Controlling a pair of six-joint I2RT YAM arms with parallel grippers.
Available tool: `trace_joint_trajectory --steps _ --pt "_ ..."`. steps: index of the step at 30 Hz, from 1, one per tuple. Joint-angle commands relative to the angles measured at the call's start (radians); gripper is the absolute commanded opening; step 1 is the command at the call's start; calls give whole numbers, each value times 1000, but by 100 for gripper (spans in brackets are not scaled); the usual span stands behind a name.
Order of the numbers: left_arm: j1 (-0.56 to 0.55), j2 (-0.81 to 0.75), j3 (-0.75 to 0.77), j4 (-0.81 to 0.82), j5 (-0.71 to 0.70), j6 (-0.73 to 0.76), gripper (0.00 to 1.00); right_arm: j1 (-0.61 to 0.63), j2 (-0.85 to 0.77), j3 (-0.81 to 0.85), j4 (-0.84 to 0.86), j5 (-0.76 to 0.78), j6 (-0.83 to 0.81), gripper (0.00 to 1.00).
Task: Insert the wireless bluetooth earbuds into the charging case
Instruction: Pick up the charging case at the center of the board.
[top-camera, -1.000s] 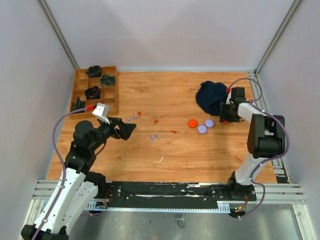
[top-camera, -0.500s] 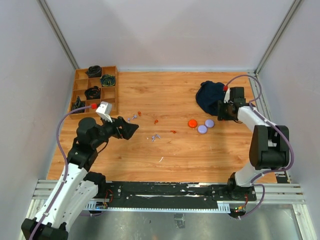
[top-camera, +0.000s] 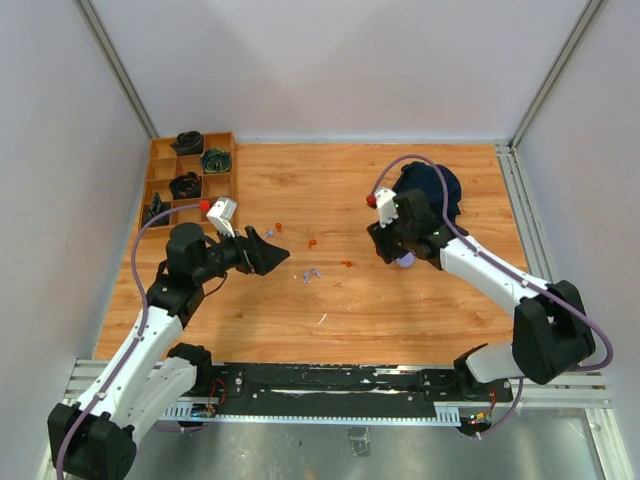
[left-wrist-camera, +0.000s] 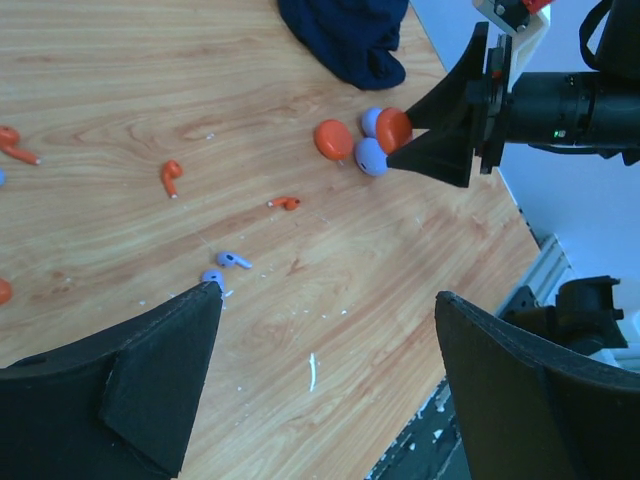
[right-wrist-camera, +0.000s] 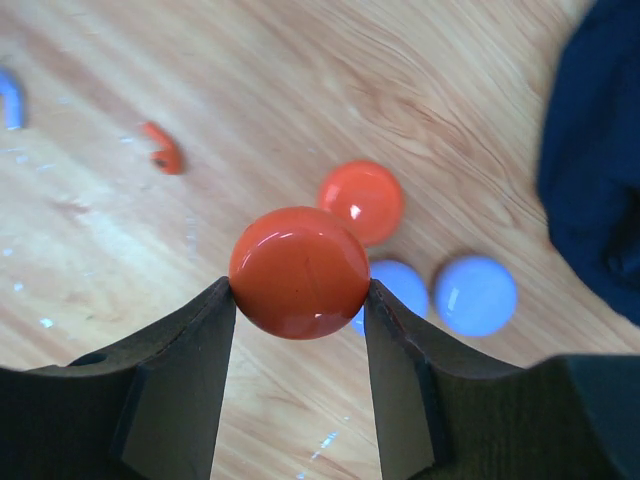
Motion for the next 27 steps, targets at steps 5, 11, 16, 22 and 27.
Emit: trace_joint_trajectory --steps 5,11,16,22,27 --pt "-6 85 4 81 136 -65 91 237 -69 -2 29 -34 -180 46" --pt "-8 127 1 114 187 -93 88 391 -91 8 62 -61 -253 47" --pt "-17 169 5 118 243 -96 85 496 -83 35 75 -85 -303 47" --pt "-58 229 15 107 300 -88 79 586 -63 62 97 -89 -343 47" --pt "-100 260 23 96 300 -63 77 616 -46 93 94 -99 -365 46"
